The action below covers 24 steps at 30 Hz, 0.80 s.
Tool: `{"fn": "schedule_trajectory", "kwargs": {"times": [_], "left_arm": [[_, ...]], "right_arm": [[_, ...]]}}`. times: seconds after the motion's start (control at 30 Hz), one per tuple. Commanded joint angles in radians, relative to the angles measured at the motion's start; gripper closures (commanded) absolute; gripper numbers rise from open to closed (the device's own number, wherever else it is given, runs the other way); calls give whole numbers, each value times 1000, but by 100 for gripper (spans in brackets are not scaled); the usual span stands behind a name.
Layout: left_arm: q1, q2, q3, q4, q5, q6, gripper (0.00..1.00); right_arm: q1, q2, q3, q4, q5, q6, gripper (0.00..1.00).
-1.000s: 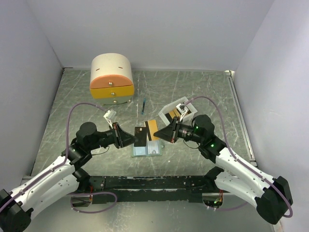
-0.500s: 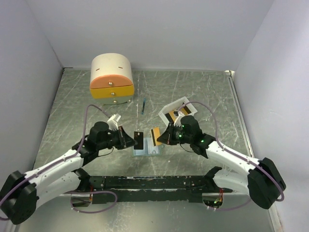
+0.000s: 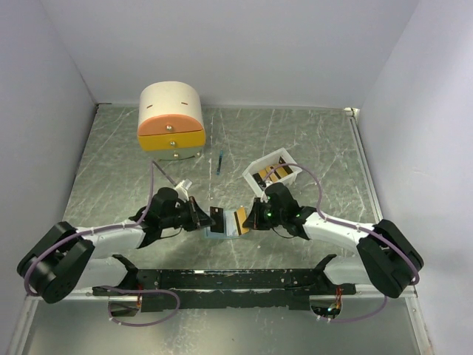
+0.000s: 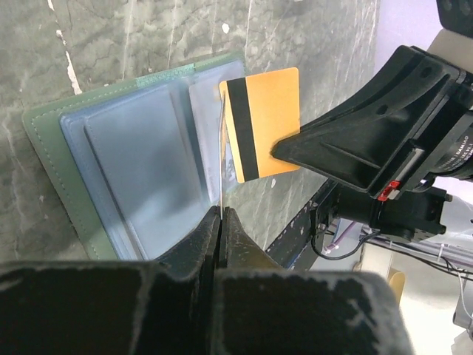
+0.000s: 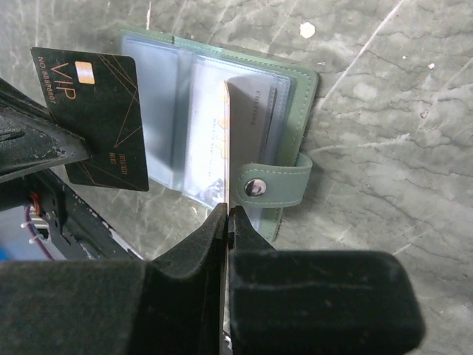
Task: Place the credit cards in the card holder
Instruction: Insert the credit card into the card holder.
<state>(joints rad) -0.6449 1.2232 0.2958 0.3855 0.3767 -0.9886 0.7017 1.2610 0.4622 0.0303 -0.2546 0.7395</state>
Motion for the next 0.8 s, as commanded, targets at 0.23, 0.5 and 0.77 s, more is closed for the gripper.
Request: {"fn": "schedule_trajectory", "kwargs": {"times": [0.23, 0.5, 0.77], "left_arm": [[5, 139, -8, 179, 69, -37, 93], [5, 217, -17, 248, 91, -52, 93], [5, 257, -27, 293, 105, -67, 93]], "right_arm": [[4, -3, -44, -8, 70, -19, 100], [4, -37, -52, -16, 80, -16, 100], [2, -43, -56, -15, 78, -14, 100]]}}
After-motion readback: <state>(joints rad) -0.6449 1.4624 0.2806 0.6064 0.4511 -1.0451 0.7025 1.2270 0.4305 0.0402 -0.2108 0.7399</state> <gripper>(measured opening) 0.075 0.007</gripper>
